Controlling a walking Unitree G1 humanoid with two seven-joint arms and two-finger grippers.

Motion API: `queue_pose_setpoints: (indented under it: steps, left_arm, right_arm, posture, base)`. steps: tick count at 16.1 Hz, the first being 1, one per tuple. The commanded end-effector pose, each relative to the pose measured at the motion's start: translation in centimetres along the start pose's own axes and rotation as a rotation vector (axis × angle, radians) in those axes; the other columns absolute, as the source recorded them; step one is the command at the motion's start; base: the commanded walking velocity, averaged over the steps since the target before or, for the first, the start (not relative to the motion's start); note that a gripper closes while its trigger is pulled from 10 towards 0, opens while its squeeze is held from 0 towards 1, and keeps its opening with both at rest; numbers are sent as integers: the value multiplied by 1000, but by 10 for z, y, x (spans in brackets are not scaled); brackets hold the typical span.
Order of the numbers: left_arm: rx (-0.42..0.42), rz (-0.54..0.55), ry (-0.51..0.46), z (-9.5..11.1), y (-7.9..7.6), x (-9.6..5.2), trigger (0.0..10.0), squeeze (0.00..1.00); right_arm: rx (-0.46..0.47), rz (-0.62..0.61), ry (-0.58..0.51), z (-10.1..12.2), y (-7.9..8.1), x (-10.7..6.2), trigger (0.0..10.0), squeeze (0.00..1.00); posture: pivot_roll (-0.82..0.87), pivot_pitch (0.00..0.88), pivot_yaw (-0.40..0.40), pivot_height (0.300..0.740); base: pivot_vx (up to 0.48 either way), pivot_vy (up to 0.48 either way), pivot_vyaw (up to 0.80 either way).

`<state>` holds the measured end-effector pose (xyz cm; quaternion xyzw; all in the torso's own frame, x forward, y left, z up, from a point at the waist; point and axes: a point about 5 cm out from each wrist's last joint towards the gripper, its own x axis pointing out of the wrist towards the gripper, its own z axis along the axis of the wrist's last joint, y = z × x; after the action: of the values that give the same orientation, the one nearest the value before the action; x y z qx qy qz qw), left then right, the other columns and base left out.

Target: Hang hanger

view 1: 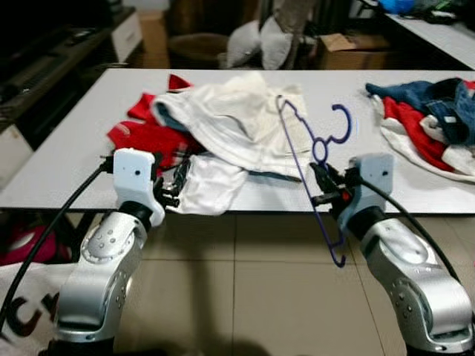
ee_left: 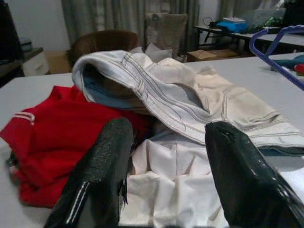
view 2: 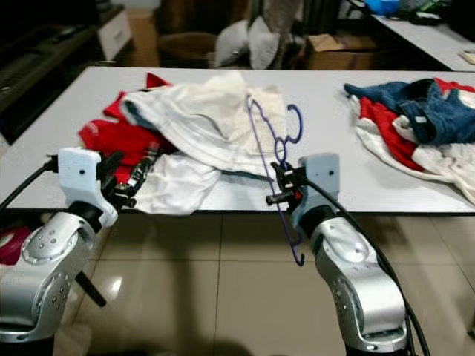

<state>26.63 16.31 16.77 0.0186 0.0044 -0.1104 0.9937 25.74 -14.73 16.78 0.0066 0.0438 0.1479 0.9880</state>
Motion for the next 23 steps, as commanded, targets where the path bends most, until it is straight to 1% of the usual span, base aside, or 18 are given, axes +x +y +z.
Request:
queue_pose_setpoints:
  steps: [1,4,9,12,13,14,15,16,17,18,20,21,22,23]
  left_arm:
    - [5,3,3,-1,0,1,10000,0]
    - [13,3,7,-3,2,2,10000,0]
    - [30,4,6,-3,4,5,10000,0]
    - [64,-17,8,-4,4,7,10000,0]
    - [71,-20,10,-5,4,7,10000,0]
    - [113,-112,37,-11,1,6,10000,0]
    - [164,-212,36,-12,-1,5,10000,910]
    - [177,-240,40,-13,0,5,10000,1000]
    - [234,-296,73,-15,4,8,10000,1000]
    - [272,-333,90,-16,6,11,10000,1000]
    - [413,-492,183,-23,7,20,10000,1000]
    - [459,-539,216,-26,8,22,10000,1000]
    - [504,-633,290,-33,12,24,10000,0]
    - [520,-678,333,-39,15,26,10000,0]
  right_arm:
    - [-16,-3,-14,2,-3,1,10000,0]
    - [0,2,-5,-1,-2,1,10000,0]
    - [-24,22,-5,-2,-4,0,10000,0]
    - [-85,45,-26,0,-5,0,10000,0]
    - [-88,47,-27,-1,-6,0,10000,0]
    - [-98,73,-18,-1,-7,-1,10000,0]
    - [-113,89,-14,-1,-9,-2,10000,0]
    - [-118,94,-14,-1,-9,-1,10000,0]
    - [-132,99,-9,-2,-12,-2,10000,0]
    - [-136,97,-7,-2,-14,-2,10000,0]
    - [-155,59,-2,-3,-23,-1,10000,0]
    - [-155,44,8,-4,-26,-1,10000,0]
    - [-155,36,15,-6,-28,-2,10000,0]
    - [-154,30,19,-7,-29,-2,10000,0]
  posture:
    - [-136,0,46,740]
    - [-135,0,49,740]
    - [-140,0,56,740]
    - [-142,0,58,740]
    - [-142,0,58,740]
    - [-143,0,59,740]
    - [-142,0,59,740]
    - [-142,0,60,740]
    - [-141,0,64,740]
    - [-141,0,66,740]
    - [-142,0,74,740]
    - [-143,0,76,740]
    - [-146,0,81,740]
    - [-146,0,82,740]
  base:
    - [334,0,-431]
    - [339,0,-800]
    - [338,0,0]
    - [331,0,0]
    - [259,0,0]
    - [0,0,0]
    - [0,0,0]
    - [0,0,0]
    - [0,0,0]
    - [0,0,0]
    - [0,0,0]
    - [0,0,0]
    - [0,0,0]
    - [0,0,0]
